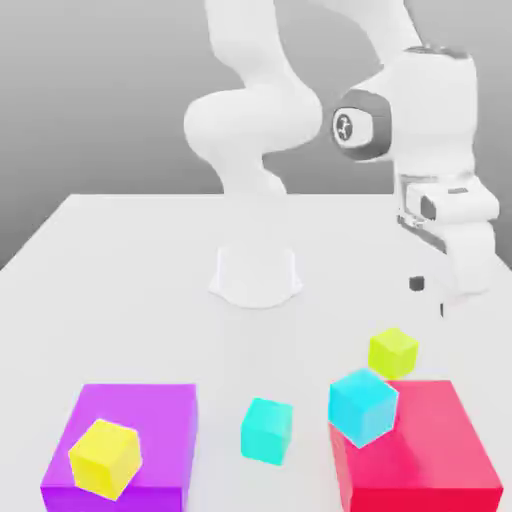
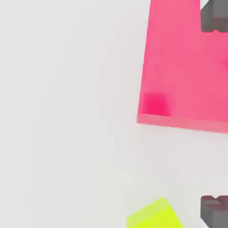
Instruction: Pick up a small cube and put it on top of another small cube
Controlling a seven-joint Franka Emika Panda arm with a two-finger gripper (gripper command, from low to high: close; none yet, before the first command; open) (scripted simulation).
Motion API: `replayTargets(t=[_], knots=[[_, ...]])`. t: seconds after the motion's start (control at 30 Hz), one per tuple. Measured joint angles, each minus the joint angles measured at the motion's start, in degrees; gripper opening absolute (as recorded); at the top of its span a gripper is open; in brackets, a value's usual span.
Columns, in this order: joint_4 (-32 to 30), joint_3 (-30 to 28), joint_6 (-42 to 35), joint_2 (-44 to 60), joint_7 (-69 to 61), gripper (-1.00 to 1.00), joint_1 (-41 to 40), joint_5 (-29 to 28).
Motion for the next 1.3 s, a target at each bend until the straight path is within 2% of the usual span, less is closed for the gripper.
replayTargets(t=[0.17, 0.43, 0.47, 0.7, 1.0, 1.13, 1.23, 1.3], knots=[[-5.0, 0.6, 5.1, 6.1, -12.1, 0.0, 5.2, 1.2], [-3.1, 1.4, 18.3, 22.1, -13.5, 0.0, 5.2, 1.1], [-2.9, 1.7, 19.6, 23.6, -13.5, -1.0, 4.9, 1.1], [-2.8, 1.7, 19.5, 23.6, -13.5, -1.0, 4.8, 1.0], [-5.0, 1.8, 5.4, 7.6, -13.4, -1.0, 5.7, 1.2], [1.8, -2.8, -0.5, 6.2, -16.5, -1.0, 1.7, 2.6], [7.7, -7.8, -4.8, 5.5, -20.3, -1.0, -2.6, 4.1], [9.5, -11.7, -6.7, 5.0, -24.2, -1.0, -6.0, 3.6]])
